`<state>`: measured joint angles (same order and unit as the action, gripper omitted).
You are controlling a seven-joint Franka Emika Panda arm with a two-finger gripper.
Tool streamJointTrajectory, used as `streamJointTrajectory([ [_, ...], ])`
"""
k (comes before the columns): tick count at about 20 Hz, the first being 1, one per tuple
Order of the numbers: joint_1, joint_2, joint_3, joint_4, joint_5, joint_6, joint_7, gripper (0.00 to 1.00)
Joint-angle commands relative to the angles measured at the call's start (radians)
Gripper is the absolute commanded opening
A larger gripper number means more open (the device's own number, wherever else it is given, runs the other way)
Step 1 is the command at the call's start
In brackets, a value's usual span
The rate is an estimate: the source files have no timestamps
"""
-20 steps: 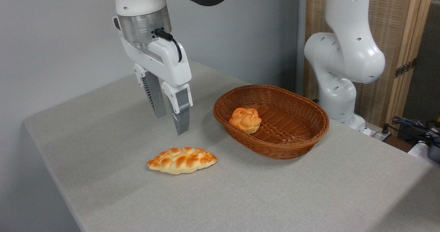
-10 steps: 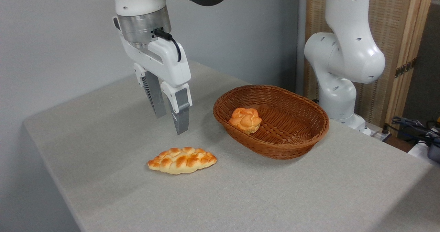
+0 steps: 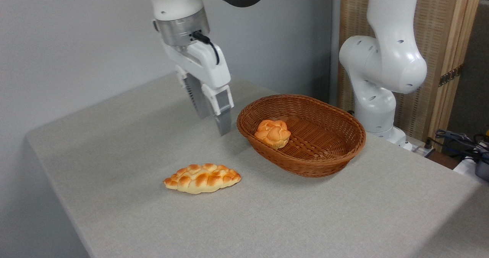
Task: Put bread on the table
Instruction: 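Move the gripper over the basket and lower it onto the orange bun, then close the gripper on the orange bun inside the basket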
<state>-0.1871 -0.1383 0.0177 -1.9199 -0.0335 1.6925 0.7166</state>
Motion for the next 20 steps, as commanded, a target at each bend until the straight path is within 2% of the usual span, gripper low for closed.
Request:
streamJointTrajectory([
  [1, -0.049, -0.127, 0.005, -0.161, 0.006, -0.005, -0.009, 1.00],
  [4, -0.074, -0.190, 0.007, -0.253, 0.006, -0.005, -0.009, 1.00],
  [7, -0.077, -0.230, 0.007, -0.321, 0.006, -0.007, 0.001, 1.00],
  [15, -0.097, -0.239, 0.007, -0.448, 0.007, 0.002, 0.015, 1.00],
  [20, -0.107, -0.199, 0.007, -0.461, 0.006, 0.010, 0.033, 1.00],
])
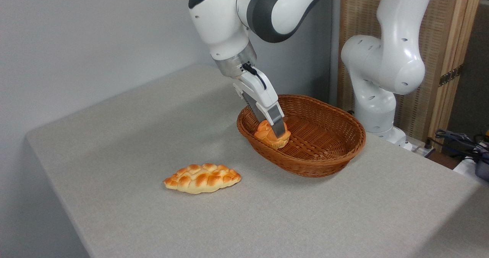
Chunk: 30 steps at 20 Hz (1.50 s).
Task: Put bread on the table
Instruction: 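Close the gripper on the orange bun inside the basket, then lift the orange bun out over the basket rim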
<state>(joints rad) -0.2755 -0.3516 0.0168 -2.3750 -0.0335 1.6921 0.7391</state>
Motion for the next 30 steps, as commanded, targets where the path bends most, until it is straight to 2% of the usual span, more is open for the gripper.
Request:
streamJointTrajectory([
  [1, -0.019, 0.023, 0.008, -0.006, 0.007, 0.018, 0.013, 1.00],
  [4, -0.022, 0.069, 0.002, -0.004, 0.007, 0.026, 0.010, 1.00],
  [8, -0.022, 0.069, -0.006, -0.003, 0.017, 0.027, 0.013, 1.00],
  [9, -0.022, 0.069, -0.006, -0.003, 0.018, 0.027, 0.013, 0.92],
  [10, -0.021, 0.069, -0.006, -0.001, 0.018, 0.027, 0.013, 0.77],
  [11, -0.022, 0.068, -0.008, -0.001, 0.018, 0.027, 0.013, 0.56],
  [12, -0.021, 0.068, -0.006, 0.000, 0.018, 0.027, 0.014, 0.44],
  [13, -0.021, 0.068, -0.006, 0.000, 0.018, 0.027, 0.019, 0.42],
  [23, -0.022, 0.057, -0.008, 0.002, 0.020, 0.008, 0.028, 0.44],
  [27, -0.022, 0.046, -0.006, 0.002, 0.020, -0.009, 0.063, 0.43],
  [30, -0.021, 0.046, -0.006, 0.002, 0.020, -0.009, 0.083, 0.37],
])
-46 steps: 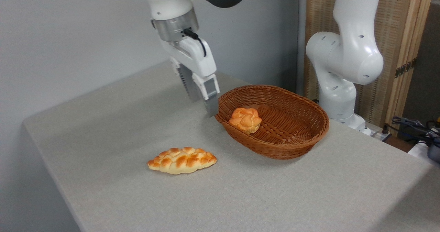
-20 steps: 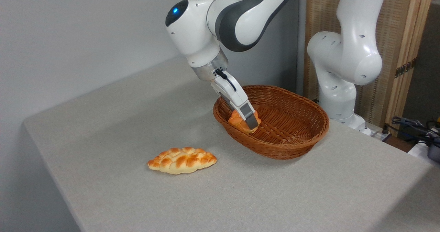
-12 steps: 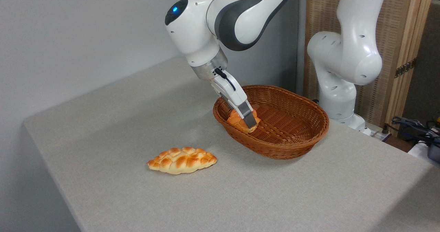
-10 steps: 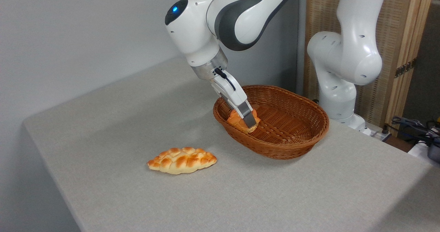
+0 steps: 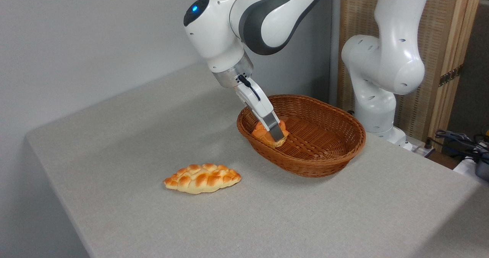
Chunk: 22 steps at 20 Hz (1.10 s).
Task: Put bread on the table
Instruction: 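Lift the orange bun out over the basket rim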
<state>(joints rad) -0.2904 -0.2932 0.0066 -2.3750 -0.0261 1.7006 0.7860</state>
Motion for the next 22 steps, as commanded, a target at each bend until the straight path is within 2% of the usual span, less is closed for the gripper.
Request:
streamJointTrajectory([
  [1, -0.006, -0.015, 0.004, 0.002, 0.012, -0.018, 0.045, 0.38],
  [5, -0.003, -0.049, 0.047, 0.036, 0.014, -0.128, 0.249, 0.38],
  [11, -0.003, -0.053, 0.093, 0.118, 0.012, -0.162, 0.317, 0.42],
  [12, -0.003, -0.053, 0.110, 0.149, 0.012, -0.151, 0.315, 0.43],
  [15, 0.008, -0.050, 0.121, 0.212, 0.006, -0.093, 0.302, 0.55],
  [18, 0.016, -0.043, 0.153, 0.234, 0.005, 0.002, 0.285, 0.55],
  [20, 0.016, -0.027, 0.188, 0.234, 0.008, 0.133, 0.240, 0.55],
  [22, 0.016, -0.003, 0.202, 0.232, 0.009, 0.197, 0.237, 0.56],
])
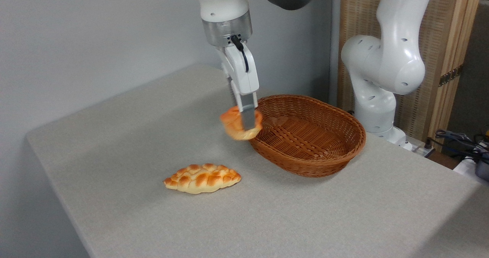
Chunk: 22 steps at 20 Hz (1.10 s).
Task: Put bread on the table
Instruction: 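Lift the orange bun out over the basket rim, then lower the orange bun onto the table beside the braided bread, then open the gripper, release the bun, and raise the gripper away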
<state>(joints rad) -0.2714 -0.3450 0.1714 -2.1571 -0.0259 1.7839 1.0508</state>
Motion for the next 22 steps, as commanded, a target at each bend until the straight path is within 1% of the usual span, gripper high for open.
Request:
streamJointTrajectory([
  [1, -0.002, 0.070, 0.045, 0.013, 0.009, 0.126, -0.029, 0.69],
  [2, -0.002, 0.089, 0.062, 0.011, 0.011, 0.130, -0.029, 0.76],
  [3, -0.002, 0.106, 0.077, 0.011, 0.009, 0.140, -0.031, 0.85],
  [4, -0.002, 0.124, 0.085, 0.011, 0.006, 0.159, -0.037, 1.00],
  [5, -0.002, 0.138, 0.088, 0.011, -0.002, 0.181, -0.038, 1.00],
  [8, 0.000, 0.187, 0.088, 0.013, -0.003, 0.193, -0.038, 1.00],
  [14, -0.002, 0.236, 0.091, 0.013, 0.001, 0.207, -0.032, 1.00],
  [20, -0.002, 0.242, 0.091, 0.017, 0.000, 0.209, -0.035, 1.00],
  [22, -0.003, 0.229, 0.089, 0.048, -0.002, 0.207, -0.037, 1.00],
])
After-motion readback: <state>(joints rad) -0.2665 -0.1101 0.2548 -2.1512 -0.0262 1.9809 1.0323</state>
